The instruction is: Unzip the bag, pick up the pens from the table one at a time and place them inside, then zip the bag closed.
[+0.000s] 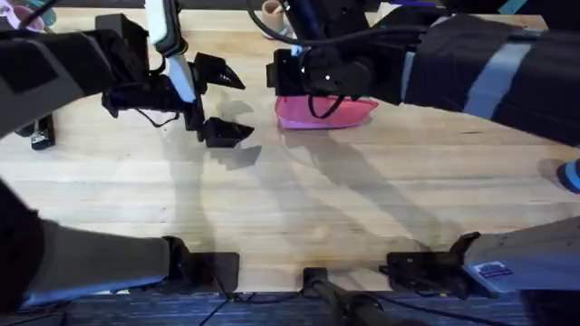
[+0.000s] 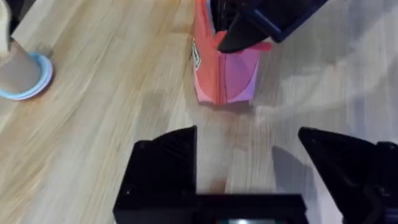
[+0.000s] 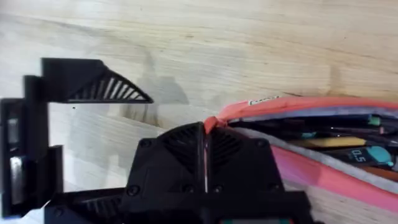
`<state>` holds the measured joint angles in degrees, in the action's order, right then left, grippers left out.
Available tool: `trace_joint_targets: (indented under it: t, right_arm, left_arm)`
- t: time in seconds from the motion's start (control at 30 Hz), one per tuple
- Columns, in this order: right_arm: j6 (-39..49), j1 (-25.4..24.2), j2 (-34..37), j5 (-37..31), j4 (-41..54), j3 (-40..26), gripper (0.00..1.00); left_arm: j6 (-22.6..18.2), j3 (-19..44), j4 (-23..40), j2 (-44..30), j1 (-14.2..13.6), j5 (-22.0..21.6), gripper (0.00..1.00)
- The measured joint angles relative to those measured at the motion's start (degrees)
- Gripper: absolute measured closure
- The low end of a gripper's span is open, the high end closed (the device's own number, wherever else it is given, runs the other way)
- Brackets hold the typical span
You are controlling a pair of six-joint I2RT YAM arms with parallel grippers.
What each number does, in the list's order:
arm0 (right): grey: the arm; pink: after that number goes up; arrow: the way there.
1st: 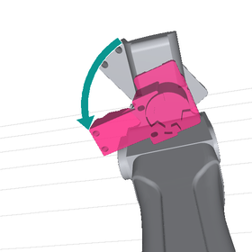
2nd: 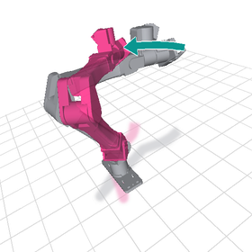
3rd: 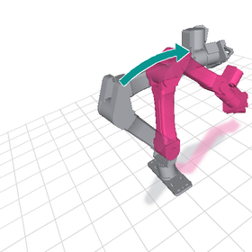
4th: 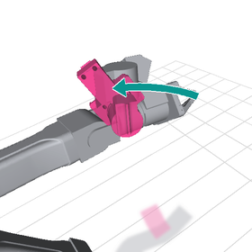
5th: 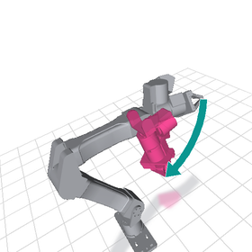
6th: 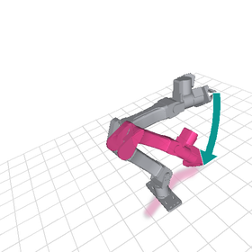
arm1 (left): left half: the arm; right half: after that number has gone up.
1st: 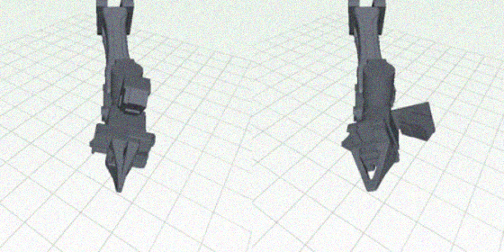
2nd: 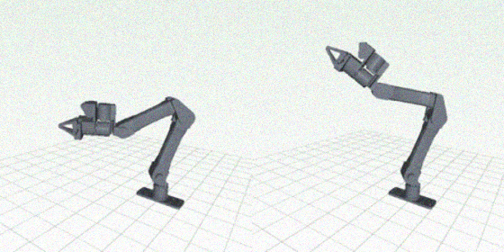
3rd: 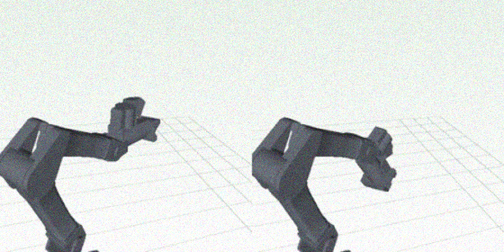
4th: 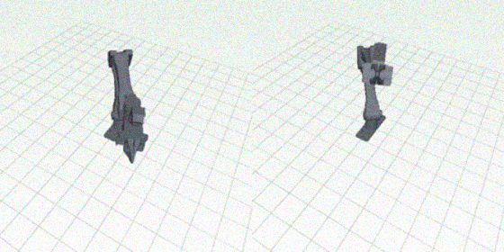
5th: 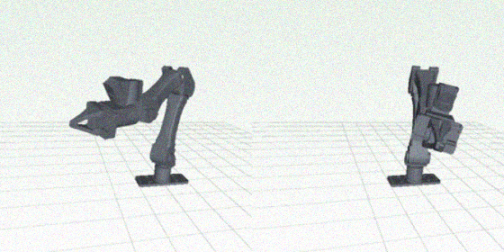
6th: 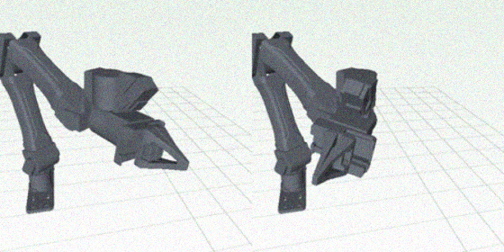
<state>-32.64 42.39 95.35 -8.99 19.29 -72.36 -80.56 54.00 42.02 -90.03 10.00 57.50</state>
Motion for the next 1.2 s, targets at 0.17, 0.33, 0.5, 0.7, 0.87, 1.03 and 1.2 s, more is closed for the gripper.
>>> trace_joint_targets:
  t: [0.17,0.33,0.5,0.7,0.87,1.03,1.2]
  right_arm:
    - [0.0,0.0,0.0,0.0,0.0,0.0,0.971]
    - [0.0,0.0,0.0,0.0,-0.02,0.0,0.971]
    - [0.0,0.0,0.0,0.0,-0.02,0.0,0.972]
    - [0.0,0.0,0.0,0.0,-0.13,0.0,0.971]
    - [0.0,0.0,0.0,0.0,-0.2,0.0,0.971]
    - [0.0,0.0,0.0,0.0,-0.2,0.0,0.972]
    - [0.0,0.0,0.0,0.0,-0.22,0.0,0.972]
  left_arm:
    - [0.01,0.0,-2.67,-5.95,0.0,5.67,0.008]
    - [0.01,0.0,-6.18,-11.23,0.0,12.25,0.008]
    - [0.43,0.0,-9.17,-12.81,-0.31,15.92,0.008]
    - [6.6,0.0,-18.36,-12.81,-2.62,16.51,0.008]
    - [13.45,0.0,-24.31,-12.81,-5.45,14.28,0.008]
    - [17.22,0.0,-25.83,-12.81,-8.67,11.08,0.008]
    - [20.7,0.0,-28.42,-12.81,-11.07,8.26,0.008]
